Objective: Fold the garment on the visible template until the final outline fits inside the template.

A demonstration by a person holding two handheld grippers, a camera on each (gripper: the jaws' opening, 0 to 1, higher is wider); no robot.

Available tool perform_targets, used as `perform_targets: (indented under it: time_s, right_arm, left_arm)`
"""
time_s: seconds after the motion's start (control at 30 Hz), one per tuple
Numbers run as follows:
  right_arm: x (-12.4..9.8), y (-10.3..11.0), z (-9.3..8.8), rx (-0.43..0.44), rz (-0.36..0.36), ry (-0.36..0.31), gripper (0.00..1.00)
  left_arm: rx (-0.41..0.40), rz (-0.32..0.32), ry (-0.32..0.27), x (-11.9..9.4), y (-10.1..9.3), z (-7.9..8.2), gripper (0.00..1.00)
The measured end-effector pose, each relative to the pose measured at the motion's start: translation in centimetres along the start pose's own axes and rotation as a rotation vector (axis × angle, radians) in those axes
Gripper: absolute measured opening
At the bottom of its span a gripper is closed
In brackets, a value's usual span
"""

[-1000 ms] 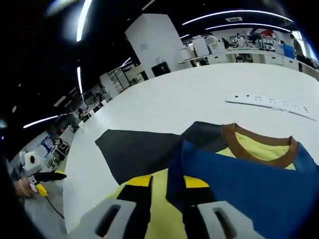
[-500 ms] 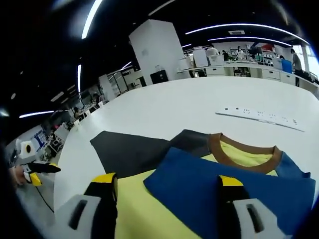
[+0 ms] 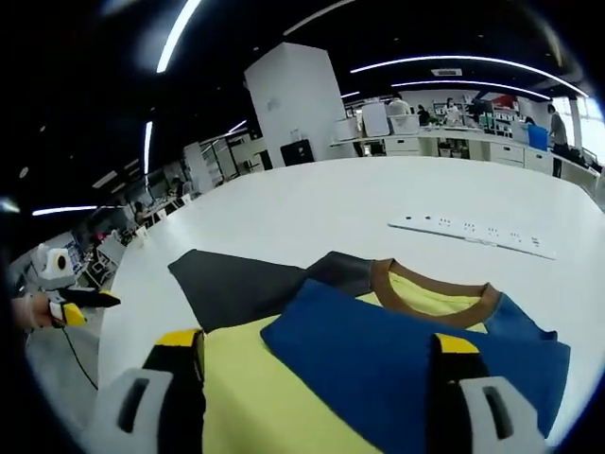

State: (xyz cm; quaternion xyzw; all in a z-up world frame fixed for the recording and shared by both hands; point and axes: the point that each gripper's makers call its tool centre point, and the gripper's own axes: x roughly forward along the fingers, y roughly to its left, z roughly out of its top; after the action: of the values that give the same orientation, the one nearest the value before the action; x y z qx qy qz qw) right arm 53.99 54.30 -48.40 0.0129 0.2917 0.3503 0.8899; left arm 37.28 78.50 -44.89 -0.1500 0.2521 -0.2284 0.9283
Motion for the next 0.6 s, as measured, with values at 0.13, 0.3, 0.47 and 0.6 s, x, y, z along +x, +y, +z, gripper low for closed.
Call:
perform_targets:
  time_s: [0.13, 0.3, 0.47, 0.6]
  right_arm:
    - [-1.2, -1.4, -0.6, 0.036, -0.021, 0.0, 0.99]
    - [-2.8, -3.0, -1.0, 0.043, -0.057, -0.001, 0.99]
    - [-4.8, -4.2, -1.2, 0.039, -0.089, -0.01, 0.98]
    - [-6.4, -5.0, -1.7, 0.053, -0.111, -0.014, 0.98]
  left_arm:
    - [0.032, 0.009, 0.004, 0.3, 0.3, 0.6, 0.56]
    - [0.041, 0.018, -0.004, 0.8, 1.0, 1.3, 0.56]
    - [0.034, 0.046, -0.004, 1.8, 3.2, 1.4, 0.54]
    - [0.038, 0.108, -0.001, 1.9, 5.8, 2.0, 0.53]
